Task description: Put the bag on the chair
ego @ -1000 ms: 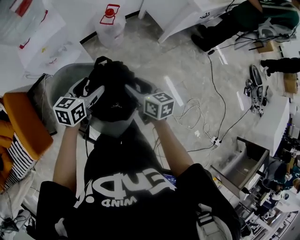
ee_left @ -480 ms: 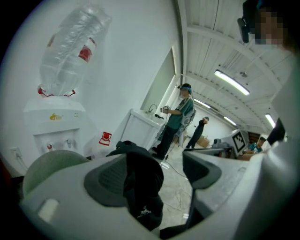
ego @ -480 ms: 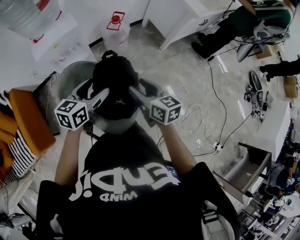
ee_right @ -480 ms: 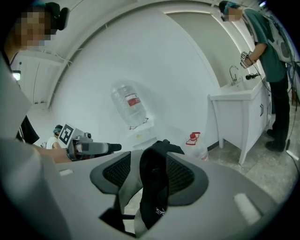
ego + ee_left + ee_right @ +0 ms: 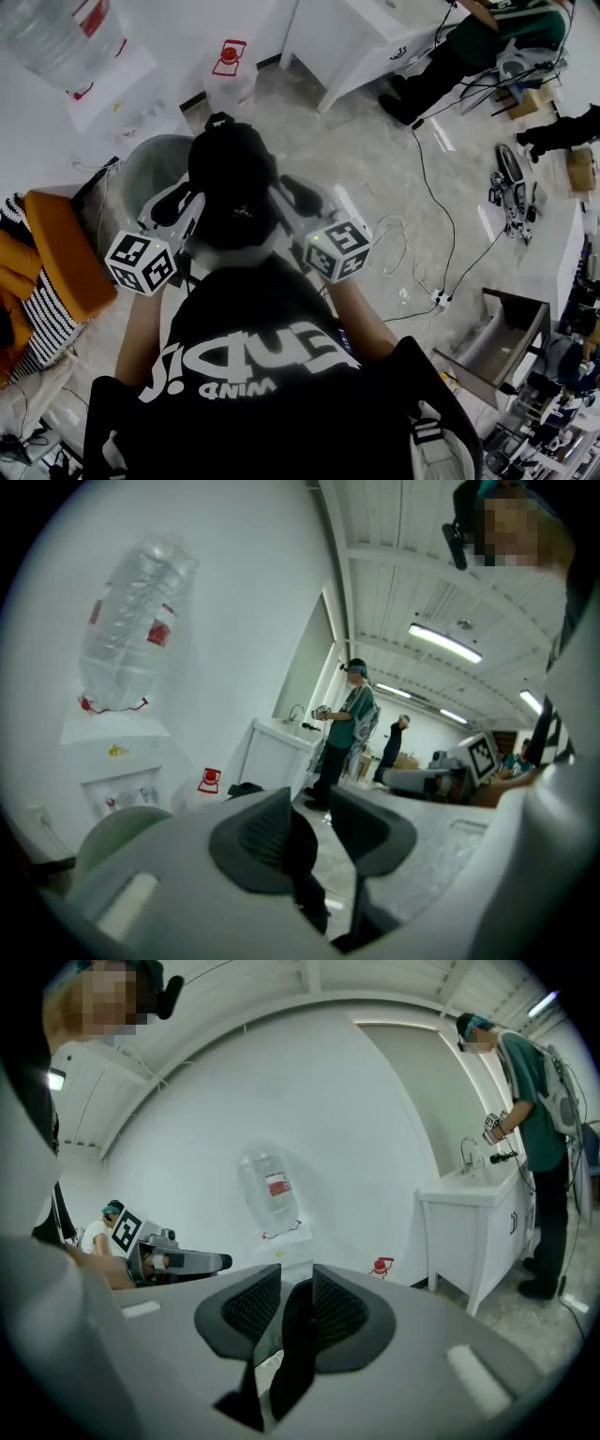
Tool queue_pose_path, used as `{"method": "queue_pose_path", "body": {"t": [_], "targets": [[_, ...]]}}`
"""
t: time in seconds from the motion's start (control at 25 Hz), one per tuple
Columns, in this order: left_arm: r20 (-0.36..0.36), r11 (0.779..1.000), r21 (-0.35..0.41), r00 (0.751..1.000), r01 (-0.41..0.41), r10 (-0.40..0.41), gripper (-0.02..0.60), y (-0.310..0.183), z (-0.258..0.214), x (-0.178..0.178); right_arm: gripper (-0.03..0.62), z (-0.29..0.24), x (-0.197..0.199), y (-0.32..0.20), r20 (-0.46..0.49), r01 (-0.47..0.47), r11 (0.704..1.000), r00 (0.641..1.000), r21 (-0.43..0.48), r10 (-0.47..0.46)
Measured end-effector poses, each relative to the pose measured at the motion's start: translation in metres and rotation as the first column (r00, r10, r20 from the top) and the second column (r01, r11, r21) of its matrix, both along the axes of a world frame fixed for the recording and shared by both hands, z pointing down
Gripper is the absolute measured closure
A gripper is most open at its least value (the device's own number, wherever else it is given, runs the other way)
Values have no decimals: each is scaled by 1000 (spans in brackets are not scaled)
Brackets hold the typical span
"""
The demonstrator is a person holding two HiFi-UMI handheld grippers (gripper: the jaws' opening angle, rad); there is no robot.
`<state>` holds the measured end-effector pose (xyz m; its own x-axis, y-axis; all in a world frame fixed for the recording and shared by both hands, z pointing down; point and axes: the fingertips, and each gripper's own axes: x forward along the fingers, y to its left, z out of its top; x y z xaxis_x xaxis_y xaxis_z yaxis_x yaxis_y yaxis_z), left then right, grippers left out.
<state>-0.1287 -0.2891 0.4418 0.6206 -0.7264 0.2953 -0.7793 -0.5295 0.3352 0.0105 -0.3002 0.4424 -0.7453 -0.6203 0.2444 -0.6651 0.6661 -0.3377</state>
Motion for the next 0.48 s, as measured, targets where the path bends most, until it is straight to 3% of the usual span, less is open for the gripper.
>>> {"method": "queue_pose_path", "body": {"t": [0.12,0.24,0.48], "targets": [[32,999,44,999,27,-28,511,6,-5,-1,560,0,2,10,-16,-16,1000,1000,22,17],[33,997,69,998,46,-48,578,9,-8,-3,593,1,4,15,-22,-37,999,999,29,38],[84,988,119,991,95,-105,579,11,0,-13,594,13,10,14,-13,-78,996,997,37,78]]}}
